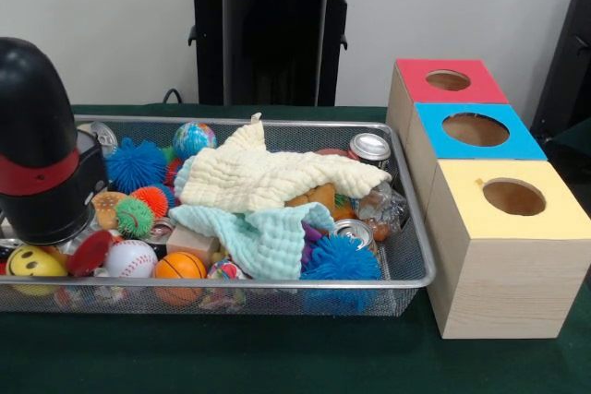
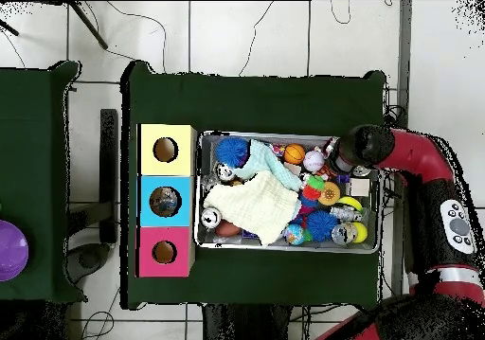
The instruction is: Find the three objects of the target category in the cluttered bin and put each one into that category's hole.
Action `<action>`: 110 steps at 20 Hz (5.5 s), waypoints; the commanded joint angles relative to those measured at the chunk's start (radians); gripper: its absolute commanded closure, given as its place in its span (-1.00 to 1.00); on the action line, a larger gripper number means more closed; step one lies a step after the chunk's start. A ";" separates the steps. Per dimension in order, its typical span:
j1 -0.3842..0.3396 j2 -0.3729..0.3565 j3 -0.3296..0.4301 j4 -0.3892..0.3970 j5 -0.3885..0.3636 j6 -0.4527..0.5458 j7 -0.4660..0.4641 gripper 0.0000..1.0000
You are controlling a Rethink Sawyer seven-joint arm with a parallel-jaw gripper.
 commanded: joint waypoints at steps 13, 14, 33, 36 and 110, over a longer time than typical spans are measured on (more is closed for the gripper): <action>0.051 0.281 -0.138 -0.053 -0.109 -0.526 0.145 1.00; 0.057 0.279 -0.145 -0.053 -0.102 -0.523 0.156 1.00; 0.158 0.280 -0.196 -0.202 -0.109 -0.428 -0.092 1.00; 0.164 0.288 -0.205 -0.231 -0.121 -0.467 -0.058 1.00; -0.147 0.400 0.161 0.013 -0.948 -1.093 0.067 1.00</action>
